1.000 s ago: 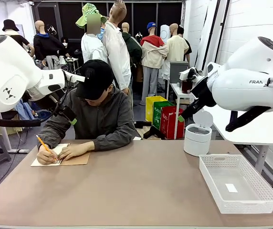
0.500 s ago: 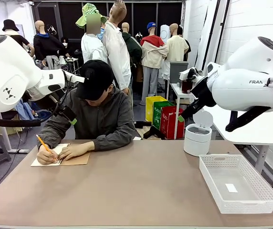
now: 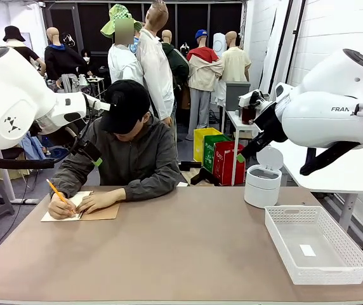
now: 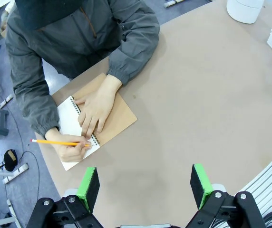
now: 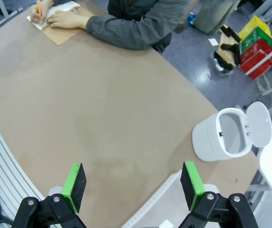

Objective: Sort the paper based on its condition.
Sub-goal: If a person hands you a paper, place it in the Organizing basket , and if it's crumpled, put it in the Trash can.

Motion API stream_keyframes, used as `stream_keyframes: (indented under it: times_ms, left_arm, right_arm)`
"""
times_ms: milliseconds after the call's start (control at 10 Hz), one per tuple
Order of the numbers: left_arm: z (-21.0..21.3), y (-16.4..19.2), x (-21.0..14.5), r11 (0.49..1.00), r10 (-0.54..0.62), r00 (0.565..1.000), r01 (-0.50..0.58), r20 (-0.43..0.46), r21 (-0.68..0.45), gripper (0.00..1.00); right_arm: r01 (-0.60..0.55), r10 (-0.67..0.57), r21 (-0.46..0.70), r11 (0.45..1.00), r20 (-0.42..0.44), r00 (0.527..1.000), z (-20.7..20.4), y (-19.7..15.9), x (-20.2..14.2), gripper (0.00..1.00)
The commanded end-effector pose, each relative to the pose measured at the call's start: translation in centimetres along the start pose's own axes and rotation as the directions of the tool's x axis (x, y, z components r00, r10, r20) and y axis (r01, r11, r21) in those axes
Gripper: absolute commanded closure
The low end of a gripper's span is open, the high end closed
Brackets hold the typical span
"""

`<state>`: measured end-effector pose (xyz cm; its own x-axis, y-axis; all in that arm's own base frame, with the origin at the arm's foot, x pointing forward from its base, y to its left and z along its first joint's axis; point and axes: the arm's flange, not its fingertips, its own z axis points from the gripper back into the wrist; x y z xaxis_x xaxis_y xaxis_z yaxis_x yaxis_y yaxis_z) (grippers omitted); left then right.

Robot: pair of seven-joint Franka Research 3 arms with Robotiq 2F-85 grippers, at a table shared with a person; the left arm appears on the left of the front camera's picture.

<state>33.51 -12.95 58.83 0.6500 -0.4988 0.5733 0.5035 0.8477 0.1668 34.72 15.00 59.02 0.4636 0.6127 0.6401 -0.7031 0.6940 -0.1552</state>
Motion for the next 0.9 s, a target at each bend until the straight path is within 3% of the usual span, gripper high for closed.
stream_keyframes:
  times_ms: [0, 800]
  left_arm:
    - [0.08, 0.05, 0.17, 1.0, 0.0, 1.0, 0.0, -0.002, 0.0, 0.0]
    - [0.08, 0.05, 0.17, 1.0, 0.0, 1.0, 0.0, -0.002, 0.0, 0.0]
  right_arm:
    - [0.0, 0.0, 0.002, 1.0, 0.0, 1.0, 0.0, -0.02, -0.01, 0.0]
    - [0.0, 0.0, 0.002, 1.0, 0.0, 1.0, 0.0, -0.02, -0.01, 0.0]
